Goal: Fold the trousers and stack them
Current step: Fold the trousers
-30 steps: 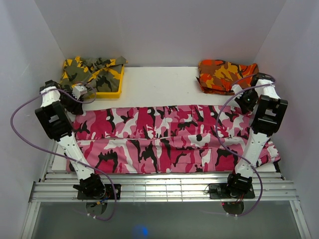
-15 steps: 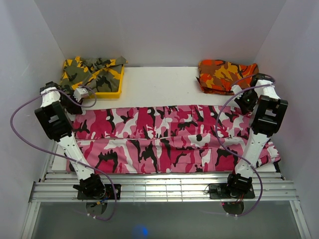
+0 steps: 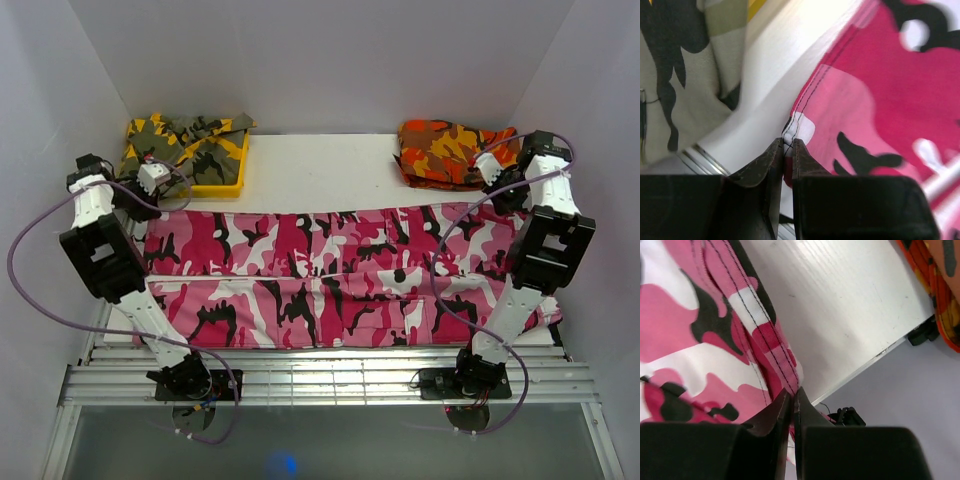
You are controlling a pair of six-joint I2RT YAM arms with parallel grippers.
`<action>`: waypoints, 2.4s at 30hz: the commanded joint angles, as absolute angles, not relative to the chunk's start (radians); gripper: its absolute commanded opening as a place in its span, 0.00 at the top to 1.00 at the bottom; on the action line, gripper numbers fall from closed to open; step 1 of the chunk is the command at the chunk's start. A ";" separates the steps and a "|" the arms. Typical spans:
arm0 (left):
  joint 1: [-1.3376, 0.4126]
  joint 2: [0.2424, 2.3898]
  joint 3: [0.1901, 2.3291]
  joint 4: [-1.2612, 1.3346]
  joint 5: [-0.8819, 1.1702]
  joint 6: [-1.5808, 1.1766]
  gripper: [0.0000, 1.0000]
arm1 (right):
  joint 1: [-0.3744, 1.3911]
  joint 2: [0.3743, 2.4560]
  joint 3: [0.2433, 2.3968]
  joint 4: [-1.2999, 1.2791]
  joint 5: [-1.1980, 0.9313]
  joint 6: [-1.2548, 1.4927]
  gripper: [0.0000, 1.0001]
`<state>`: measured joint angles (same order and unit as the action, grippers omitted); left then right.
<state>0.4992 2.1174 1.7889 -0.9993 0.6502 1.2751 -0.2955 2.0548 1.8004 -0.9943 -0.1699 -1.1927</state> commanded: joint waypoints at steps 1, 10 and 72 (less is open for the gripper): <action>0.511 1.873 1.677 -1.089 0.738 1.298 1.00 | -0.301 1.928 1.724 -1.003 -0.210 -1.341 0.92; 0.613 1.589 1.191 -1.127 0.673 1.443 1.00 | -0.328 1.683 1.264 -0.910 -0.166 -1.502 0.92; 0.611 2.276 2.143 -0.635 0.511 0.623 1.00 | -0.422 2.068 1.887 -0.891 -0.135 -1.181 0.92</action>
